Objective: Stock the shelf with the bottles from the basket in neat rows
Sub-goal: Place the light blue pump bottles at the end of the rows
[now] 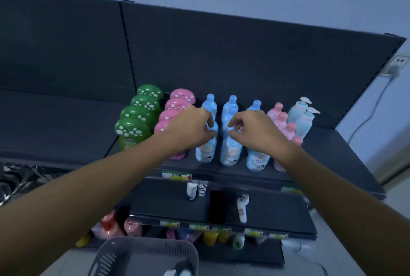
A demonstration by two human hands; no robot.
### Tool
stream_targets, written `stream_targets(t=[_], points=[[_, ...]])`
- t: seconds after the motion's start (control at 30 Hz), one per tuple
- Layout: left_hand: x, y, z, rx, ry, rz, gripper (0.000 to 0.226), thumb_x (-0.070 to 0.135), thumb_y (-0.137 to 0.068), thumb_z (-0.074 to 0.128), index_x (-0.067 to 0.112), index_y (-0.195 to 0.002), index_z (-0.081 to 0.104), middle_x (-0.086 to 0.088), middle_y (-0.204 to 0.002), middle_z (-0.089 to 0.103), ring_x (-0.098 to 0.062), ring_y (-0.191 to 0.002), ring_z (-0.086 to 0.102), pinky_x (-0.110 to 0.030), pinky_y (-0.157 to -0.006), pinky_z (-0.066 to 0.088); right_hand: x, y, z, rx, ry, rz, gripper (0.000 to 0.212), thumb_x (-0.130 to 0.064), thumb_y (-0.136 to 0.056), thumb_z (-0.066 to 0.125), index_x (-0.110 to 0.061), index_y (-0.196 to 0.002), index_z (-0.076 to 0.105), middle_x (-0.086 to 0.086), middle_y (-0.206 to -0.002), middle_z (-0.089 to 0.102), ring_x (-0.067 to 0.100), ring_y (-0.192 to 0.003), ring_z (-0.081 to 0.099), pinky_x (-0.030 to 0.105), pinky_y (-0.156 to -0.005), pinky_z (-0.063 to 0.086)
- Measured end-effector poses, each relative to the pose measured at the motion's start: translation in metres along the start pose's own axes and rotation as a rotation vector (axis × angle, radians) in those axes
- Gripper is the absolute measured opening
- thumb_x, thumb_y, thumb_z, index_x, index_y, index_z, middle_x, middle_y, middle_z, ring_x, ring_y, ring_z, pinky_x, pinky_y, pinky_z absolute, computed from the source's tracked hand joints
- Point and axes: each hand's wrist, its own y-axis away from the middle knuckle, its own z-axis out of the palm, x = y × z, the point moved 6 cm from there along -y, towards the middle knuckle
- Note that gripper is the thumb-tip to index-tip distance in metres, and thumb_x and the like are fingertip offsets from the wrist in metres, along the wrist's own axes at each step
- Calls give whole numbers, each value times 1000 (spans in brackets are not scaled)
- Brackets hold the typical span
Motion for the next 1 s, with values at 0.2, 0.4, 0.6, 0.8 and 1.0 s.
stream_targets(t=[0.2,0.4,0.6,0.8,1.0], points=[[-43,57,35,-94,23,55,16,36,-83,68,24,-93,72,1,-92,73,-23,-89,68,-39,-78,58,-44,39,71,-49,1,14,14,-23,-81,70,-24,-95,73,-10,-76,66,12,-78,63,31,-77,54],[-91,111,105,-296,-31,28,18,38,-86,63,25,-98,67,-6,-101,70,-33,-94,67,-44,-81,57,-56,89,159,-174,-85,123,18,-16,-83,71,-15,-101,73,2,-89,68,21,-86,66,42,-79,56],[-124,168,170,-470,-20,-70,17,28,-86,60,23,-100,69,-6,-101,69,-34,-93,67,-43,-79,58,-49,141,242,-409,-36,272,25,-17,-86,67,-20,-111,70,3,-107,67,24,-98,65,36,-83,50],[-154,222,241,-588,11,-188,25,26,-88,57,16,-107,69,-12,-107,70,-36,-101,67,-47,-85,57,-41,176,315,-528,-15,319,8,-20,-88,61,-21,-94,66,11,-98,69,34,-97,65,35,-73,49],[-176,265,328,-690,44,-290,28,30,-93,59,15,-115,67,-11,-118,66,-32,-110,63,-41,-90,55,-28,198,393,-610,12,345,26,-21,-89,60,-16,-114,65,13,-112,66,37,-103,64,40,-83,53]])
